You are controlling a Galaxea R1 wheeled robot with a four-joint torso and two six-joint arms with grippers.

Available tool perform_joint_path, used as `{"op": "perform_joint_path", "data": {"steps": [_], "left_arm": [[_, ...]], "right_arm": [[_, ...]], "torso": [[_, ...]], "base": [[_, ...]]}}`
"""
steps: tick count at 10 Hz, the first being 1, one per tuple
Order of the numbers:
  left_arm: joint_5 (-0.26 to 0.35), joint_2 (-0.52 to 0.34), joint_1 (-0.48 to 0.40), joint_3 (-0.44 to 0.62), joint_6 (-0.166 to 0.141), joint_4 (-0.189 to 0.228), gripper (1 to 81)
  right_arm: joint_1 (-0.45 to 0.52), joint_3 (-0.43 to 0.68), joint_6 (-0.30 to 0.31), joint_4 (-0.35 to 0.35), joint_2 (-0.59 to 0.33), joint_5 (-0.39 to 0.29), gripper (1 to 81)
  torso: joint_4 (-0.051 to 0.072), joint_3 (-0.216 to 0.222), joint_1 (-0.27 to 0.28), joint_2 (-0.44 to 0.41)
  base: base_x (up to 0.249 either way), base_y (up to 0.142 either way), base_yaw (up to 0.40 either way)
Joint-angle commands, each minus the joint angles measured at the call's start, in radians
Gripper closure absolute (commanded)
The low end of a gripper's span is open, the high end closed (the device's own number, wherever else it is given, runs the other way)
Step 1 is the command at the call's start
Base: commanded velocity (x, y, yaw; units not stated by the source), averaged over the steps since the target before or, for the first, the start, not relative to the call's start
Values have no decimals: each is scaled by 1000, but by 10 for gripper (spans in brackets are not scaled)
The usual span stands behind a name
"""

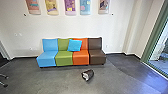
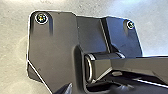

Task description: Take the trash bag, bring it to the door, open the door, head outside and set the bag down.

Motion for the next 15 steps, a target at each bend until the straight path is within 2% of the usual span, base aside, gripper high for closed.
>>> {"op": "perform_joint_path", "data": {"steps": [1,12,15], "left_arm": [[52,-3,-35,5,5,6,10],[54,-1,-35,5,5,2,10],[52,-7,-35,5,5,-3,10]], "right_arm": [[23,8,-8,-12,2,-68,10],[28,8,-10,-18,4,-69,10],[32,8,-8,-18,5,-69,10]], "torso": [[0,0,0,0],[0,0,-1,0],[0,0,-1,0]], "base": [[168,0,0],[168,0,0],[168,-65,0]]}}
